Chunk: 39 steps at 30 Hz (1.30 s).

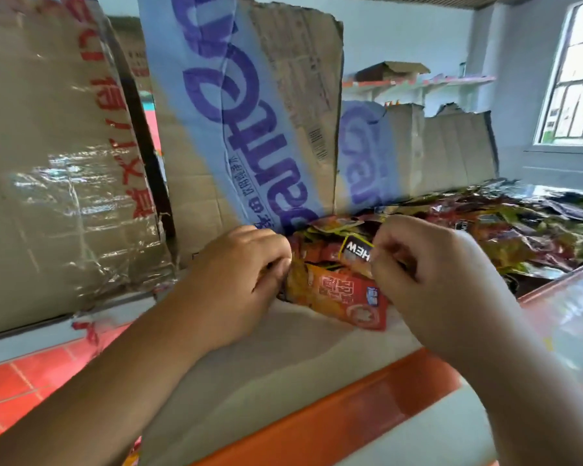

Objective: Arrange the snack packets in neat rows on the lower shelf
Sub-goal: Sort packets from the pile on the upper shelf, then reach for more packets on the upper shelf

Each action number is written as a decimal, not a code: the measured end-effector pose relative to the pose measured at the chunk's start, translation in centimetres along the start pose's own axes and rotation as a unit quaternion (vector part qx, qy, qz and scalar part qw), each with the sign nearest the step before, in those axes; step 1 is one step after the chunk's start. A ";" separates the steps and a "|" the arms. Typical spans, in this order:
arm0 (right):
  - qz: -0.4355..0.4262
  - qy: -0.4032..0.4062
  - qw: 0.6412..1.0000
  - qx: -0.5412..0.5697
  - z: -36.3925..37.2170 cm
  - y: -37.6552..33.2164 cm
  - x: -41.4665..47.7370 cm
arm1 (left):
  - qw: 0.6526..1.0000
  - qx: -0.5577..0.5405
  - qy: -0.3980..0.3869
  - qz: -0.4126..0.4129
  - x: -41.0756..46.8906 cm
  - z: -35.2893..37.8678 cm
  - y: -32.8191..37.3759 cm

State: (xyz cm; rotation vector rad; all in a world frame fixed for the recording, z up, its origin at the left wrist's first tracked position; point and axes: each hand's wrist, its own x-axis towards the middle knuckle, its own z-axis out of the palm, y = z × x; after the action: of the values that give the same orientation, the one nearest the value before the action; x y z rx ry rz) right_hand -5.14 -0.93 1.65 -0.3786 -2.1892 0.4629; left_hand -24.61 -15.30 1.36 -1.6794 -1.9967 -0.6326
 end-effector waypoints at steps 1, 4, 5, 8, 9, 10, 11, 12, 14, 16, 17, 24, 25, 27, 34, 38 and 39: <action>0.001 0.026 0.999 0.028 -0.2 -0.4 0.4 | 0.999 -0.022 0.012 -0.036 -0.4 -0.5 0.1; 0.043 0.083 0.989 0.117 -0.2 -0.9 1.9 | 0.981 -0.099 0.054 -0.156 -1.7 -1.4 -0.7; 0.068 0.090 0.984 0.140 -0.1 -0.8 2.3 | 0.972 -0.115 0.059 -0.198 -2.3 -1.6 -1.1; 0.140 0.060 0.975 0.163 0.7 -0.6 2.7 | 0.950 -0.097 0.043 -0.294 -4.6 -2.2 -2.1; 0.146 0.044 0.979 0.133 1.1 -0.6 2.5 | 0.946 -0.079 0.030 -0.314 -5.5 -2.5 -2.3; 0.141 0.029 0.987 0.076 1.3 -0.6 2.2 | 0.943 -0.064 0.014 -0.325 -6.4 -2.8 -2.5; 0.128 0.017 0.992 0.002 1.3 -0.6 1.9 | 0.943 -0.050 0.000 -0.330 -7.2 -3.1 -2.8; 0.117 0.005 0.990 -0.073 1.1 -0.7 1.5 | 0.944 -0.031 -0.013 -0.329 -7.9 -3.5 -2.9; 0.118 -0.043 0.975 -0.182 0.1 -0.9 1.0 | 0.946 0.015 -0.026 -0.322 -8.8 -4.2 -2.9; 0.136 -0.113 0.957 -0.232 -0.9 -1.3 0.8 | 0.953 0.021 -0.013 -0.303 -9.1 -4.9 -2.8; 0.131 -0.137 0.952 -0.241 -1.2 -1.6 0.7 | 0.957 0.007 -0.016 -0.289 -9.2 -5.2 -2.5; 0.063 -0.367 0.918 -0.139 0.0 -4.7 0.4 | 0.955 -0.027 -0.189 -0.226 -6.9 -5.6 0.0; 0.059 -0.368 0.917 -0.143 0.2 -4.9 0.6 | 0.956 -0.025 -0.188 -0.226 -6.5 -5.5 0.1; 0.053 -0.365 0.917 -0.152 0.3 -4.9 0.9 | 0.955 -0.022 -0.192 -0.225 -6.0 -5.4 0.0; 0.034 -0.337 0.933 -0.120 1.1 -4.4 0.8 | 0.944 -0.065 -0.195 -0.258 -6.9 -6.1 -0.7; 0.000 -0.304 0.947 -0.107 2.2 -4.9 0.4 | 0.943 -0.103 -0.147 -0.280 -8.6 -6.1 -0.9; -0.009 -0.298 0.950 -0.096 2.7 -5.3 0.2 | 0.943 -0.113 -0.130 -0.286 -9.3 -6.1 -0.9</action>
State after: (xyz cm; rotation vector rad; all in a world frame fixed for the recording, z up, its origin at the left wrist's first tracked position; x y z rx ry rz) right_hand -7.94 -6.06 2.60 -0.3529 -2.8380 0.3873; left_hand -23.81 -26.35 0.49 -1.3394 -2.7298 -0.9009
